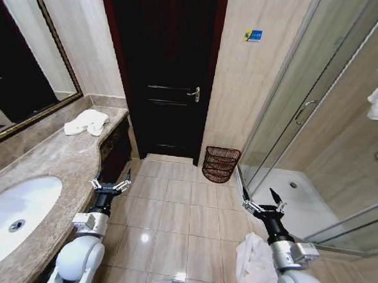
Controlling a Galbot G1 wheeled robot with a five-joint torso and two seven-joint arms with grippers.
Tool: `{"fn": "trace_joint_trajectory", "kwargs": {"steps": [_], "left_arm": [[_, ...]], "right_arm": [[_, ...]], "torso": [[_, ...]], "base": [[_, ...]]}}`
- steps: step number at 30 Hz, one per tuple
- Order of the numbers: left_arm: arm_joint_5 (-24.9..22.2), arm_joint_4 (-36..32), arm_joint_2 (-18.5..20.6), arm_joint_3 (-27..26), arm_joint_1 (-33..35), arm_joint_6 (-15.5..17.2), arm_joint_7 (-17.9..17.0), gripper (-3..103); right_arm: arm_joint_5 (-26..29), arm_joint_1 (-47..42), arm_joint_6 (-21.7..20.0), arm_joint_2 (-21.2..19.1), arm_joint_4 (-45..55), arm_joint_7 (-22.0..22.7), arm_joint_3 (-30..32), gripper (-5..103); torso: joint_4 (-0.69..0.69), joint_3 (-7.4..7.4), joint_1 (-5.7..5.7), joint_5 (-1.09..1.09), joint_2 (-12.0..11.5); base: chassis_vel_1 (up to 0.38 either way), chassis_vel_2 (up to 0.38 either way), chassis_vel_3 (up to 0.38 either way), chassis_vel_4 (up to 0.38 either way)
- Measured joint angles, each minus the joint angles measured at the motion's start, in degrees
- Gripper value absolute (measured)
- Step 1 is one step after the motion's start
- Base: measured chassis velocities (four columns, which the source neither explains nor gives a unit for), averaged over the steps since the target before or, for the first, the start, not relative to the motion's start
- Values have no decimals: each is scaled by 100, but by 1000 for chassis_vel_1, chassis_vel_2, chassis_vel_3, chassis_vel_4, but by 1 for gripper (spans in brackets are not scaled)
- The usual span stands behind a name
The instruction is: Discard the used towel into the hamper.
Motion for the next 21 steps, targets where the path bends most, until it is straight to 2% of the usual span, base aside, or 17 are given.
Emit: {"fn": "trace_joint_trajectory", "kwargs": {"steps": [21], "left_arm": [[-150,-48,14,7,79,32,-9,100]], "right_arm": [[70,21,-113,10,27,-1,7,100]], "torso": [[0,0,0,0,0]], "base": [[0,0,0,0]]}}
